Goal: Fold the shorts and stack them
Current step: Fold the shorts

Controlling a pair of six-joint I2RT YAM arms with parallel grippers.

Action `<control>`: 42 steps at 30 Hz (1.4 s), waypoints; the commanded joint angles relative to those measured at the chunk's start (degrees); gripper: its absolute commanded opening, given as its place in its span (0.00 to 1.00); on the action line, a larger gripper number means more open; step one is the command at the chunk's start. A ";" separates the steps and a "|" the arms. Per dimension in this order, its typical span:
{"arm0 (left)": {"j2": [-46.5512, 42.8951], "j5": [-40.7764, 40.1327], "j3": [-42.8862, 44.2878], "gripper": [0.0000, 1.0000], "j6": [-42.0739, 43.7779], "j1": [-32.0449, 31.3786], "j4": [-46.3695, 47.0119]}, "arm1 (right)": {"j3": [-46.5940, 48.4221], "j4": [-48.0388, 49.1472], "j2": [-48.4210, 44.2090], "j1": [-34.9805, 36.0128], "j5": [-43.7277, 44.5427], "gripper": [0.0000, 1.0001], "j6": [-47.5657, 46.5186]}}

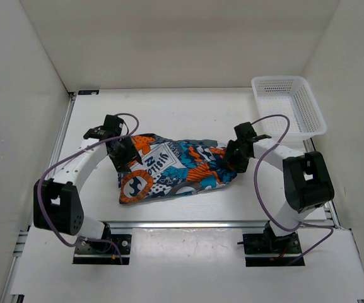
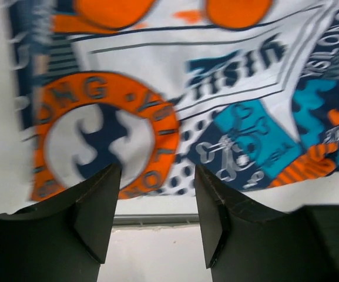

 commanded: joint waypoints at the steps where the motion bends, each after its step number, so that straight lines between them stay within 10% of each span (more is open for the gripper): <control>1: 2.28 -2.31 3.78 0.65 0.97 -0.27 0.97 | 0.21 0.76 -0.47 2.74 0.23 0.64 2.08; 6: 10.79 -7.58 8.61 0.57 2.64 0.60 0.97 | 2.85 -4.60 -2.67 2.74 7.26 0.81 -1.07; 11: 14.06 -8.12 10.55 0.10 3.16 5.16 0.97 | 2.16 -5.31 -5.21 2.74 6.66 0.82 -2.75; 19: 13.54 -8.12 10.02 0.10 4.22 10.80 0.97 | 2.67 -0.91 1.54 7.38 -3.10 0.83 -4.78; 23: 13.54 -7.59 9.41 0.10 4.22 10.80 0.97 | 4.52 1.19 5.76 8.71 -3.98 0.65 -3.20; 27: 13.54 -7.06 9.41 0.10 4.83 10.80 0.97 | 5.05 1.81 6.29 8.71 0.92 0.01 -1.44; 42: 13.44 -1.10 8.26 0.10 3.87 1.32 5.27 | 14.35 -17.52 -10.23 0.89 24.75 0.00 -11.45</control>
